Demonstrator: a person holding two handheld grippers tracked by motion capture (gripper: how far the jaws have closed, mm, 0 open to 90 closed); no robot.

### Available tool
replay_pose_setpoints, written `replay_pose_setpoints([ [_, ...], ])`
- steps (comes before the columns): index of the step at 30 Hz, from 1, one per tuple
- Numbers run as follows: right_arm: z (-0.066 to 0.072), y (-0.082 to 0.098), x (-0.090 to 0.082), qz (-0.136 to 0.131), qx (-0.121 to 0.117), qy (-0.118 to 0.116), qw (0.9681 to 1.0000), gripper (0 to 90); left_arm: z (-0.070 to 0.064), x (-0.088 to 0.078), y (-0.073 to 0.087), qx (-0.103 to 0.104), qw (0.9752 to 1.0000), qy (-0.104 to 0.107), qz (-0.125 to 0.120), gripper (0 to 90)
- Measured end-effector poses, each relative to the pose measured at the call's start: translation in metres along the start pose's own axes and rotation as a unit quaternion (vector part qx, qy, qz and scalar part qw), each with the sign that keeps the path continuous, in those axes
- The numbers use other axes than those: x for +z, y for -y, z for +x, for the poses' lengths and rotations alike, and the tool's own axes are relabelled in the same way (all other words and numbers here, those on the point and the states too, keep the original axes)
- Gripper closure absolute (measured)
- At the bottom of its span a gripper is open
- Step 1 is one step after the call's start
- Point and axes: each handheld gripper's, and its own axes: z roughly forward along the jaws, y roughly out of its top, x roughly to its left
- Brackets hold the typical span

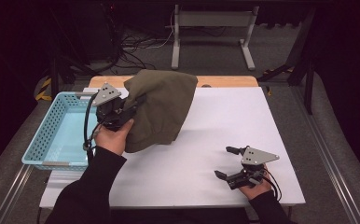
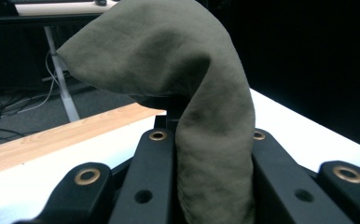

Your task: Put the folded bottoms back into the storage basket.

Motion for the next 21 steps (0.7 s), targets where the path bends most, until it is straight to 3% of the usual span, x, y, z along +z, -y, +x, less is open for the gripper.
replay_pose_setpoints([
  [21, 0.000, 0.000, 0.001, 0.002, 0.000, 0.001, 1.0000, 4.9, 0.015, -0.036, -0.012, -0.001, 0.9996, -0.019, -0.019, 81.6],
])
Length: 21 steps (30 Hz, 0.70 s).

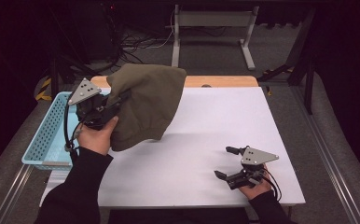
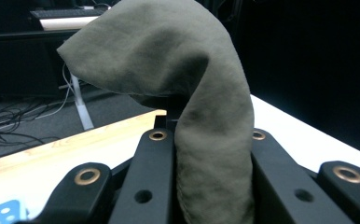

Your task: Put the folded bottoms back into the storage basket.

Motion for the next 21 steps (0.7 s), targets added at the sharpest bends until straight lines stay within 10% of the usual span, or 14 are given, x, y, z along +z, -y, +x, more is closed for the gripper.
replay_pose_setpoints([
  [21, 0.000, 0.000, 0.001, 0.001, 0.001, 0.000, 1.0000, 4.9, 0.022, -0.041, -0.003, 0.004, 0.9998, -0.022, -0.004, 81.5],
])
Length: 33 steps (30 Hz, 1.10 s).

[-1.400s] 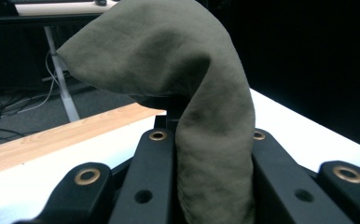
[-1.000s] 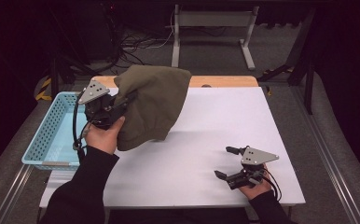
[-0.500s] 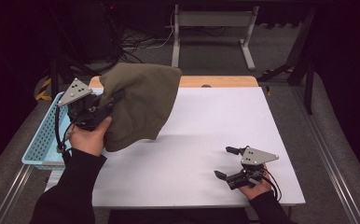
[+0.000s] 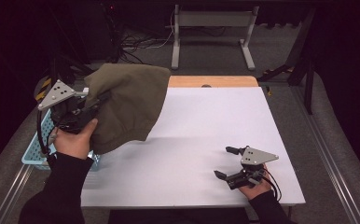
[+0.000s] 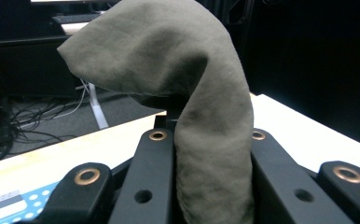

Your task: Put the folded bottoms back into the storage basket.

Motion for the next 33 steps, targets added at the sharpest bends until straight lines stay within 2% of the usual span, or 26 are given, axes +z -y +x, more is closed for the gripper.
replay_pose_setpoints([
  [17, 0.000, 0.000, 0.000, 0.000, 0.002, -0.001, 1.0000, 4.9, 0.021, -0.038, 0.002, 0.001, 0.9999, -0.010, -0.004, 81.4],
  [22, 0.000, 0.000, 0.001, 0.002, 0.004, -0.004, 1.0000, 4.9, 0.029, -0.051, 0.003, -0.004, 0.9999, -0.010, -0.010, 81.5],
  [33, 0.000, 0.000, 0.001, 0.003, 0.004, -0.005, 1.0000, 4.9, 0.045, -0.076, 0.006, 0.000, 0.9999, -0.014, -0.004, 81.4],
])
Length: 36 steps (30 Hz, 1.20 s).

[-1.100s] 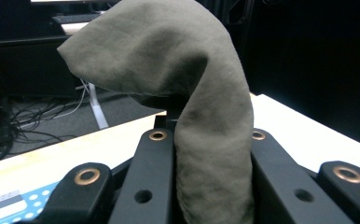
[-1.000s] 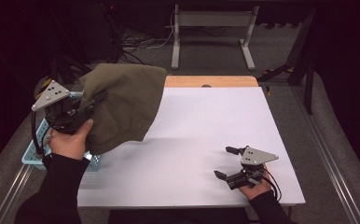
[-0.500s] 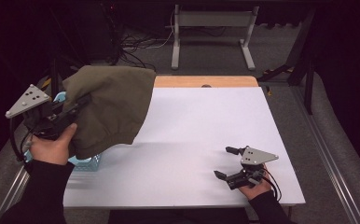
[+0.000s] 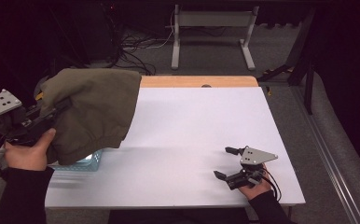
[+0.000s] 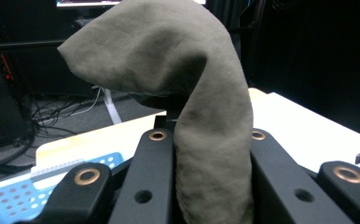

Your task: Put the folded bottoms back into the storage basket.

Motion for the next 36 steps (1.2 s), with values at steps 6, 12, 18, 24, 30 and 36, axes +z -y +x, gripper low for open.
replay_pose_setpoints([
  [6, 0.000, 0.000, 0.000, 0.001, 0.000, 0.000, 1.0000, 4.9, 0.009, -0.009, 0.002, 0.001, 1.0000, 0.002, 0.003, 81.5],
  [12, 0.000, 0.000, 0.001, 0.002, -0.002, 0.001, 1.0000, 4.9, 0.023, -0.018, 0.006, -0.004, 0.9999, 0.012, 0.001, 81.4],
  [18, 0.001, 0.000, 0.000, 0.002, -0.002, 0.003, 1.0000, 4.9, 0.041, -0.028, 0.008, -0.013, 0.9998, 0.013, 0.009, 81.3],
  [24, 0.001, 0.000, 0.001, 0.004, -0.005, 0.005, 1.0000, 4.9, 0.056, -0.032, 0.013, -0.019, 0.9997, 0.008, 0.012, 81.3],
  [30, 0.002, 0.000, 0.001, 0.006, -0.007, 0.007, 0.9999, 4.9, 0.070, -0.026, 0.017, -0.025, 0.9994, -0.001, 0.022, 81.2],
  [36, 0.002, 0.000, 0.001, 0.008, -0.009, 0.007, 0.9999, 4.9, 0.081, -0.014, 0.022, -0.020, 0.9992, -0.004, 0.034, 81.1],
])
